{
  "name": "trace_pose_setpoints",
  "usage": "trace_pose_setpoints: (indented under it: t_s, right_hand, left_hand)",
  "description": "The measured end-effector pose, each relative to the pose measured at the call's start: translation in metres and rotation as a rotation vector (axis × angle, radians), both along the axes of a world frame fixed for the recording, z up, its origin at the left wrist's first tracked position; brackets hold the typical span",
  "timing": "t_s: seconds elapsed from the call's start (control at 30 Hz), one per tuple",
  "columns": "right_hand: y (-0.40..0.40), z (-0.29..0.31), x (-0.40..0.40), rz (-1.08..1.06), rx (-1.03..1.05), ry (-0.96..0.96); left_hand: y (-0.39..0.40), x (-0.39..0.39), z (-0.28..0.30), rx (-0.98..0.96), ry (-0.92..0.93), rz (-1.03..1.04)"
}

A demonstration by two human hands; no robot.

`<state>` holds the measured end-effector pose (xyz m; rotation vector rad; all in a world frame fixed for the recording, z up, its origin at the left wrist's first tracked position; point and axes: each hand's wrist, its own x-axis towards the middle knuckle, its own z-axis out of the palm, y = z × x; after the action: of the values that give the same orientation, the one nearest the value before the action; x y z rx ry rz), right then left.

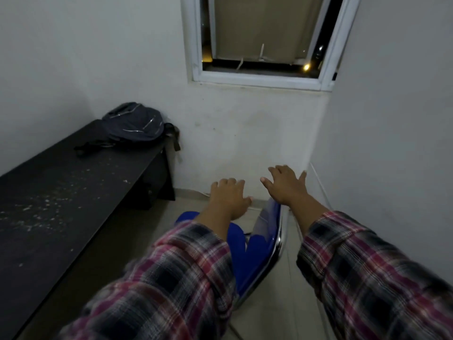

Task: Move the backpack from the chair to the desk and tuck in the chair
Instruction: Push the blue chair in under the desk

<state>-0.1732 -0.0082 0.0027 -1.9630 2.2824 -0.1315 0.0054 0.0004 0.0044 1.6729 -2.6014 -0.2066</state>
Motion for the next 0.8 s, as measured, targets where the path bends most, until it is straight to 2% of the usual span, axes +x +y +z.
trace_pose_setpoints:
  t_s: [0.13,0.27,0.4,0.5,0.8]
  right_hand:
    - [0.01,-0.039,-0.035,-0.111,0.096,-0.137]
    - [0.008,-0.072,-0.052,-0.173,0.143,-0.505]
    - [-0.005,-0.094,-0.05,-0.235,0.142,-0.862]
    - [-0.017,-0.1,-0.049,-0.377,0.249,-1.051]
    - [-0.055,-0.1,-0.037,-0.324,0.285,-1.115]
  left_hand:
    - [0.026,-0.04,-0.044,0.255,0.068,-0.098]
    - [0.04,-0.064,-0.081,0.477,0.184,-0.107]
    - [0.042,-0.081,-0.105,0.466,0.247,-0.024]
    - [0.037,-0.081,-0.11,0.361,0.275,-0.033]
    - [0.017,-0.076,-0.111,0.259,0.321,0.085]
